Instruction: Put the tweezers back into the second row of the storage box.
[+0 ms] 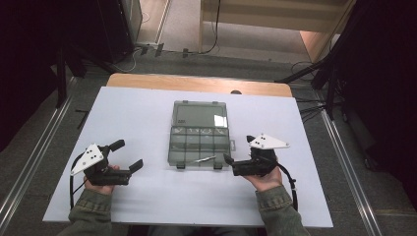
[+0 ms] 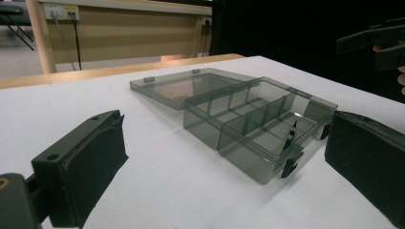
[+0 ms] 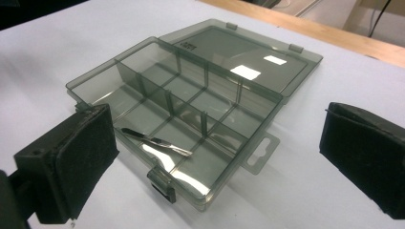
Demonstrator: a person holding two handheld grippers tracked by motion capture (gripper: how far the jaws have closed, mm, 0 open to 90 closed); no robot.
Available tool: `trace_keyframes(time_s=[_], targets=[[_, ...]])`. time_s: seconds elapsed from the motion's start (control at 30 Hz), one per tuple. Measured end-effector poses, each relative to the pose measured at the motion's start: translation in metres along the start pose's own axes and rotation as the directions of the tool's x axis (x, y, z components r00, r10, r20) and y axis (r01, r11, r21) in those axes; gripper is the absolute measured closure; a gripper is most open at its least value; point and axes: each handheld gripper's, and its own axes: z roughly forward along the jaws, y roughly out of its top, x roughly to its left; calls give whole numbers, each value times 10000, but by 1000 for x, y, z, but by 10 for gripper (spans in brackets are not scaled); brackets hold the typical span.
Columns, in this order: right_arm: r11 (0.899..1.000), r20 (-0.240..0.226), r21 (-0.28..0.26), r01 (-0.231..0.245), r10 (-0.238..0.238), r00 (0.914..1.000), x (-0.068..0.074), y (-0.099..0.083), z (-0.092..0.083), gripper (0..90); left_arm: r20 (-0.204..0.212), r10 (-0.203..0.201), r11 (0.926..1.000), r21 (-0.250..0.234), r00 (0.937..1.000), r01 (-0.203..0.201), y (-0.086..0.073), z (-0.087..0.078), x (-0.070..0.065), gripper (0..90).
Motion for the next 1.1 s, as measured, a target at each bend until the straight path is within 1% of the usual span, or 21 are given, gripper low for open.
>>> trace_keyframes(time_s=[0.03,0.13,0.17,0.27,0.33,0.4,0.5,0.67,0.77,0.9,0.93,0.97,1.0,1.03,1.1], targets=[[10000,135,-78,-46,47,9999,0,-3,-2,0,9,13,10000,-3,10000,-13,0,0,0,0],[10000,207,14,-22,21,9998,0,-5,-5,0,23,5,10000,-22,10000,-5,0,0,0,0],[9990,319,-431,-66,80,9995,-1,-11,-10,0,26,0,10000,-15,10000,0,0,0,0,0],[9989,411,-459,-128,147,9990,-2,-14,-13,0,44,-18,10000,-32,10000,18,0,0,0,0],[9992,503,-366,-141,159,9986,-3,-17,-15,0,63,-22,10000,-44,10000,22,0,1,0,0],[9979,602,-610,-227,264,9978,-4,-23,-18,0,79,-15,10000,-43,10000,15,0,1,0,0],[9990,597,-305,-314,332,9977,-5,-29,-21,0,81,-10,10000,-43,10000,11,0,1,0,0],[9985,675,-368,-398,423,9968,-7,-39,-27,0,94,-37,10000,-52,9999,37,0,2,0,0],[9978,643,-444,-484,512,9966,-7,-44,-30,0,91,-45,10000,-58,9999,46,0,2,0,0],[9975,761,-545,-441,482,9959,-8,-53,-36,0,109,-51,10000,-52,9999,51,0,2,0,0],[9950,819,-888,-460,533,9952,-10,-58,-39,0,113,-58,10000,-53,9999,58,0,2,0,0],[9928,802,-1073,-527,615,9949,-10,-60,-41,0,112,-55,10000,-45,9999,55,0,2,0,0],[9887,764,-1368,-618,727,9944,-11,-63,-43,0,112,-55,10000,-45,9999,55,0,2,0,0],[9887,764,-1368,-618,727,9944,-11,-63,-43,0,119,-58,10000,-39,9999,59,0,2,0,0],[9787,539,-1890,-797,914,9944,-14,-68,-47,0,123,-60,10000,-34,9999,61,0,2,0,0]])
